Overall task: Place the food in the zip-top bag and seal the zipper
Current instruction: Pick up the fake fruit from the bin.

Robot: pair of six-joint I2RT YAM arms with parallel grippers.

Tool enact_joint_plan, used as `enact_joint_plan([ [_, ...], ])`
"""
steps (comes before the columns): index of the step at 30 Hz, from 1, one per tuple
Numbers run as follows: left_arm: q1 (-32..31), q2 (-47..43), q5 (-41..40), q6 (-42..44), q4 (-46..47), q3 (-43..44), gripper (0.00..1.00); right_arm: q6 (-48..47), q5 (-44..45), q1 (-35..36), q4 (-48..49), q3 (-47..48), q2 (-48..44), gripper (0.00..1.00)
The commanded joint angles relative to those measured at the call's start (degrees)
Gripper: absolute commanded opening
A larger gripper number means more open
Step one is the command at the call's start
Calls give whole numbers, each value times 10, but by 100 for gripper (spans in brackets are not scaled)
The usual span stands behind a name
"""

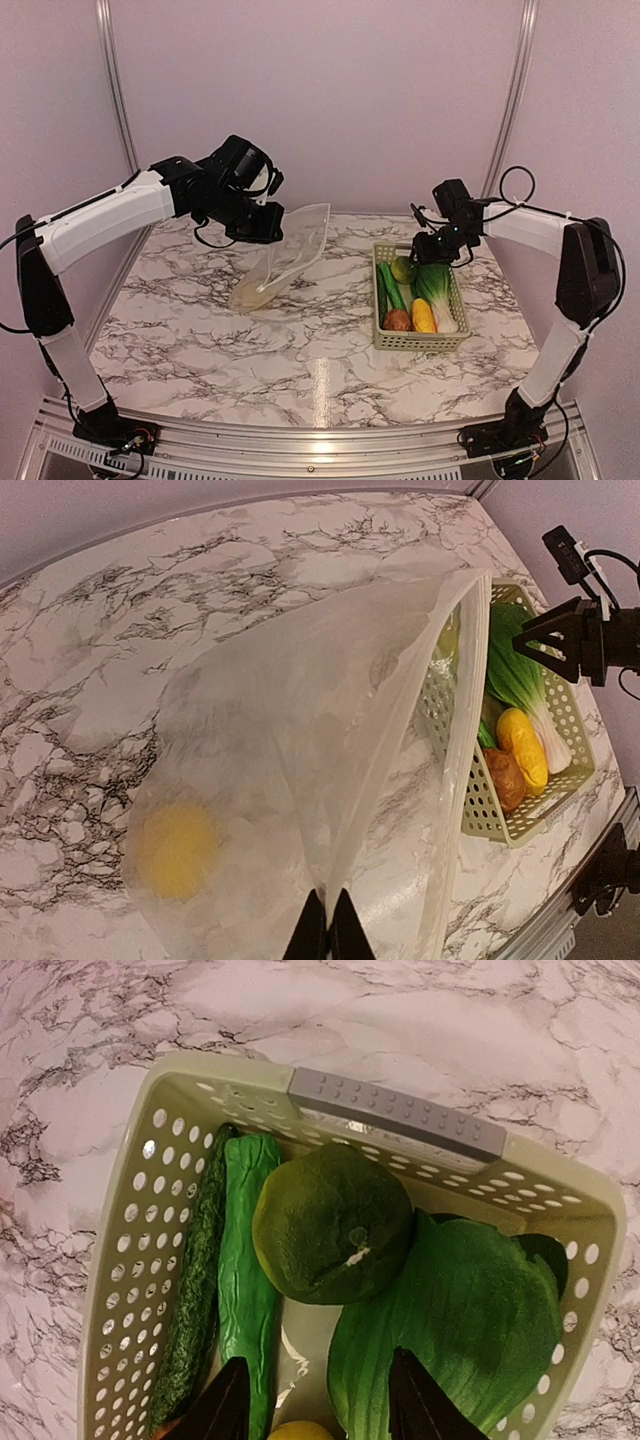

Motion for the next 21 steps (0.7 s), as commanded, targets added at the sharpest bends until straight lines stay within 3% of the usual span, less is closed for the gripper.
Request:
enact_joint_plan([
  [1, 3, 0, 17, -4, 1, -12, 0, -7, -14, -2, 2, 44, 40, 45],
  [3, 3, -1, 18, -5, 1, -10, 0, -3, -19, -3, 3, 59, 57, 49],
  [9, 2, -1, 23, -3, 1, -9, 0, 11, -8, -3, 10, 96, 98, 75],
  [19, 2, -1, 25, -3, 2, -18, 0, 17, -23, -3, 14, 123, 158, 77],
  [21, 3, 0, 25, -2, 2, -19, 0, 24, -20, -3, 11, 126, 166, 83],
])
